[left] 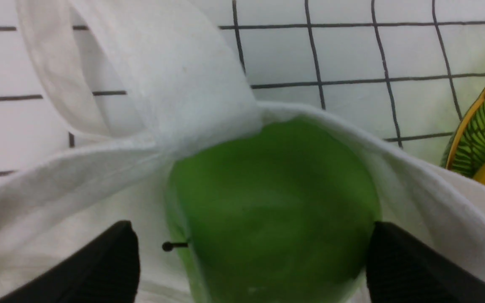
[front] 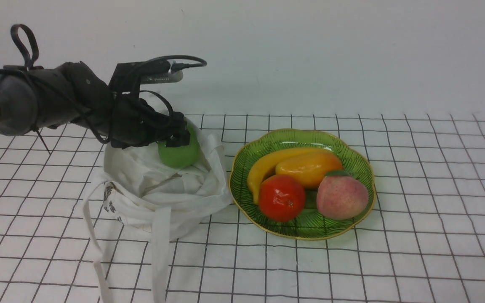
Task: Take the fruit out of the bag on the white checkered tablecloth and place them on the plate.
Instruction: 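Reach into the white bag and grasp the apple with the left gripper, then place the held apple onto the plate with the left gripper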
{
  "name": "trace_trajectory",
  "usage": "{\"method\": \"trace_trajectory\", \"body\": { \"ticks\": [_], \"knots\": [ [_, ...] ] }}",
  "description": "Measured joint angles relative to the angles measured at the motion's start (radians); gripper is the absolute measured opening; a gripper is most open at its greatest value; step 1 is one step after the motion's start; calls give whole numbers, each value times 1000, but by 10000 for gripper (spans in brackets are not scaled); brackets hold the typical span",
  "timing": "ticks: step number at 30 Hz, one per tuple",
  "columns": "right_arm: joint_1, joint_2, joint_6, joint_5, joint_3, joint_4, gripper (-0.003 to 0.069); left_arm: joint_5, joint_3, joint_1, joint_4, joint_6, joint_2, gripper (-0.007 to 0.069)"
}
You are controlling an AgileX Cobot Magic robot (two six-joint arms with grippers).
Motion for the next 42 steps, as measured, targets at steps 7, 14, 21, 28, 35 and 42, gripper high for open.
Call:
{"method": "trace_trajectory", "body": {
  "ticks": [7, 14, 21, 28, 35, 42],
  "knots": [
    [0, 0, 0, 0, 0, 0, -14, -33, -5, 0, -143, 8, 63, 676],
    [0, 0, 0, 0, 0, 0, -14, -54, -16, 0, -175, 11, 98, 581],
    [0, 0, 0, 0, 0, 0, -14, -21, -17, 0, -144, 24, 86, 486],
    [0, 0, 0, 0, 0, 0, -14, 106, -8, 7, -48, 29, -7, 474],
    [0, 0, 0, 0, 0, 0, -14, 176, -6, 20, 73, -12, -227, 474],
    [0, 0, 0, 0, 0, 0, -14, 267, -7, -56, -9, -4, -319, 474]
  ]
}}
